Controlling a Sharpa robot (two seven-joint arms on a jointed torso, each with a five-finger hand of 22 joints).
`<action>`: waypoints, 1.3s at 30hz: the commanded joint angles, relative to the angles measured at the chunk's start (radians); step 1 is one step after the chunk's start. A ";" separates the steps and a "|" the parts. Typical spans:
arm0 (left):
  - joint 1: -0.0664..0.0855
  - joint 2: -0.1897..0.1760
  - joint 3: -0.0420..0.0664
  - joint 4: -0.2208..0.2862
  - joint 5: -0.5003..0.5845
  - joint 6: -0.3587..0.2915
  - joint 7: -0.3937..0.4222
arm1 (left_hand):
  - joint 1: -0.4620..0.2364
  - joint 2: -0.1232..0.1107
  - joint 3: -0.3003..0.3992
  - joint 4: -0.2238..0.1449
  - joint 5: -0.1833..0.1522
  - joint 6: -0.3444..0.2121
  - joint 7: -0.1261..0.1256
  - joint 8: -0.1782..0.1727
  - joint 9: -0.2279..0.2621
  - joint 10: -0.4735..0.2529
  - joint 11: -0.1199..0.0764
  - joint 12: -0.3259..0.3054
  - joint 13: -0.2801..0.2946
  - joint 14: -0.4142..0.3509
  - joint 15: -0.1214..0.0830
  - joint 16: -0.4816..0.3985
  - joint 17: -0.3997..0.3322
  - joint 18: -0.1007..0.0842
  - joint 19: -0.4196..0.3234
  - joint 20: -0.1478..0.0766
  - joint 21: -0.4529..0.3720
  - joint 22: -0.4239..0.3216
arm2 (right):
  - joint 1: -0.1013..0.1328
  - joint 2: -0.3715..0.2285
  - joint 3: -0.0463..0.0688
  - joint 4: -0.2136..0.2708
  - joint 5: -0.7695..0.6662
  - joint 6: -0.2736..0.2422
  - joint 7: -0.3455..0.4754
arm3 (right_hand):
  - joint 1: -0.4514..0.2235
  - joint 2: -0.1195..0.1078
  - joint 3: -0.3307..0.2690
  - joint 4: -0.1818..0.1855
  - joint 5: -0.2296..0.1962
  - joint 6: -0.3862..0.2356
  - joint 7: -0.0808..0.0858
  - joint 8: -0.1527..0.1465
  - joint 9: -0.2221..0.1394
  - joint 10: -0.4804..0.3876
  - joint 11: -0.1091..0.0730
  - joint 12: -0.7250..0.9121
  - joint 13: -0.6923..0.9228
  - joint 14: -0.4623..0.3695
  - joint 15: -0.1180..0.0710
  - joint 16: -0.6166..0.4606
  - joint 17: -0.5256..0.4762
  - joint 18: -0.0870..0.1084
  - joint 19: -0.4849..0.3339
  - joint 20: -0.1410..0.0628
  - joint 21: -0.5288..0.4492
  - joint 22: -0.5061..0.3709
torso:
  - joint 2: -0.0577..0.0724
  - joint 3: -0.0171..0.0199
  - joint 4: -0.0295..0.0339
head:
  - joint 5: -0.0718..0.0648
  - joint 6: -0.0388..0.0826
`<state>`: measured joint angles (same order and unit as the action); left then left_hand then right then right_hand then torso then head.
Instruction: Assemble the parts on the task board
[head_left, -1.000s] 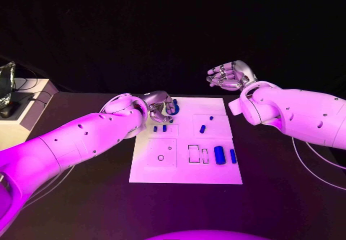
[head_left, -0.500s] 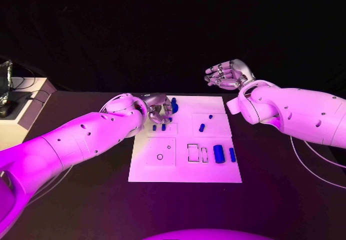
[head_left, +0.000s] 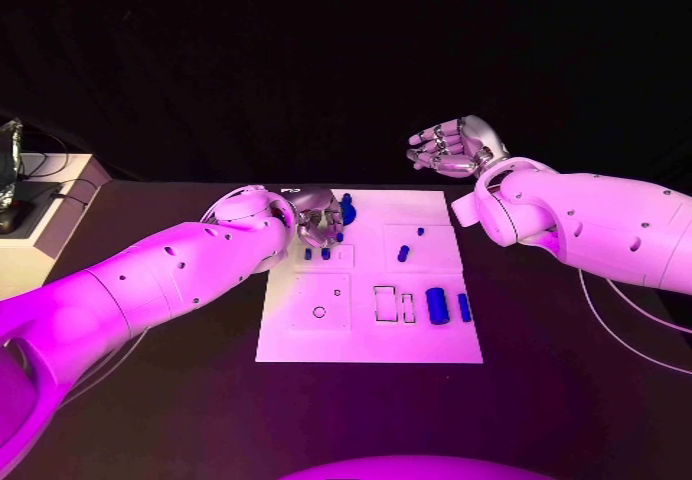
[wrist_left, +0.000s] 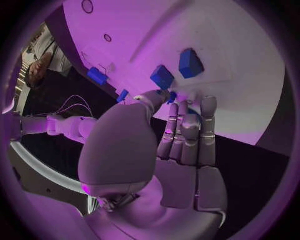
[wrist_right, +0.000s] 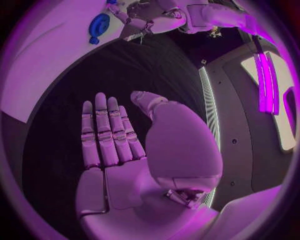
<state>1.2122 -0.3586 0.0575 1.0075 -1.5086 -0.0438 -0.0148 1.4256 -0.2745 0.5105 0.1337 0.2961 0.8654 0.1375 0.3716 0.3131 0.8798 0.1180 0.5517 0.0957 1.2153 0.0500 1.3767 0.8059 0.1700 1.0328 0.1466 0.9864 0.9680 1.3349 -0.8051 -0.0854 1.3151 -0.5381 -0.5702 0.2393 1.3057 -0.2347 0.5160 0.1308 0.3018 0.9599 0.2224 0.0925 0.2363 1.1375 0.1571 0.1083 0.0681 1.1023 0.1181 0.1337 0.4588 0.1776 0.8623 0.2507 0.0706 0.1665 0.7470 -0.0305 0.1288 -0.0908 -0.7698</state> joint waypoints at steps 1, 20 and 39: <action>0.001 0.007 0.000 -0.003 -0.004 0.011 0.000 | -0.001 0.011 0.002 -0.005 -0.005 0.008 0.000 -0.005 -0.001 0.009 -0.001 -0.007 -0.002 0.008 -0.002 0.005 0.003 -0.005 0.007 -0.001 0.008 0.004 | 0.001 0.002 0.000 0.002 -0.011 0.011 0.011 | 0.005 0.001 -0.001 -0.004 0.003 0.004 0.002 0.001 0.001 -0.007 0.003 -0.005 -0.001 0.003 0.003 -0.005 -0.001 0.008 0.002 0.004 -0.003 -0.001 | 0.000 0.0002 0.0009 | 0.000 -0.002; 0.002 0.021 -0.001 -0.007 0.005 0.018 0.001 | 0.001 0.021 0.016 -0.014 -0.007 0.015 0.001 -0.023 -0.006 0.037 -0.013 -0.013 -0.008 0.016 -0.011 0.019 0.007 -0.008 0.017 -0.008 0.029 0.024 | 0.003 0.003 0.000 0.005 -0.017 0.011 0.011 | 0.005 0.002 -0.001 -0.004 0.004 0.004 0.002 0.002 0.001 -0.007 0.003 -0.004 -0.001 0.003 0.004 -0.005 -0.002 0.008 0.002 0.004 -0.003 -0.002 | 0.000 0.0012 -0.0005 | -0.002 -0.007; 0.002 0.031 -0.003 -0.028 0.006 0.038 -0.018 | 0.016 0.047 0.043 -0.045 -0.018 0.071 0.007 -0.025 0.000 0.087 -0.026 -0.022 -0.010 0.054 -0.025 0.049 0.050 -0.021 0.064 -0.023 0.095 0.085 | 0.004 0.006 0.000 0.006 -0.018 0.011 0.011 | 0.005 0.003 -0.001 -0.004 0.004 0.005 0.002 0.002 0.002 -0.006 0.003 -0.003 -0.001 0.003 0.004 -0.006 -0.002 0.008 0.002 0.004 -0.003 -0.002 | 0.001 -0.0001 -0.0003 | -0.005 -0.008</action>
<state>1.2141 -0.3313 0.0554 0.9820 -1.5066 -0.0250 -0.0259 1.4412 -0.2352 0.5509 0.0933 0.2833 0.9296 0.1448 0.3515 0.3118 0.9631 0.0906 0.5334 0.0879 1.2634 0.0269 1.4194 0.8554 0.1583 1.0884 0.1236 1.0769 1.0531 1.3382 -0.8004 -0.0854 1.3197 -0.5456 -0.5701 0.2391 1.3057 -0.2347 0.5160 0.1308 0.3018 0.9598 0.2223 0.0925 0.2371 1.1341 0.1607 0.1083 0.0684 1.1023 0.1181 0.1337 0.4581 0.1776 0.8623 0.2507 0.0706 0.1657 0.7464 -0.0303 0.1292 -0.0955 -0.7783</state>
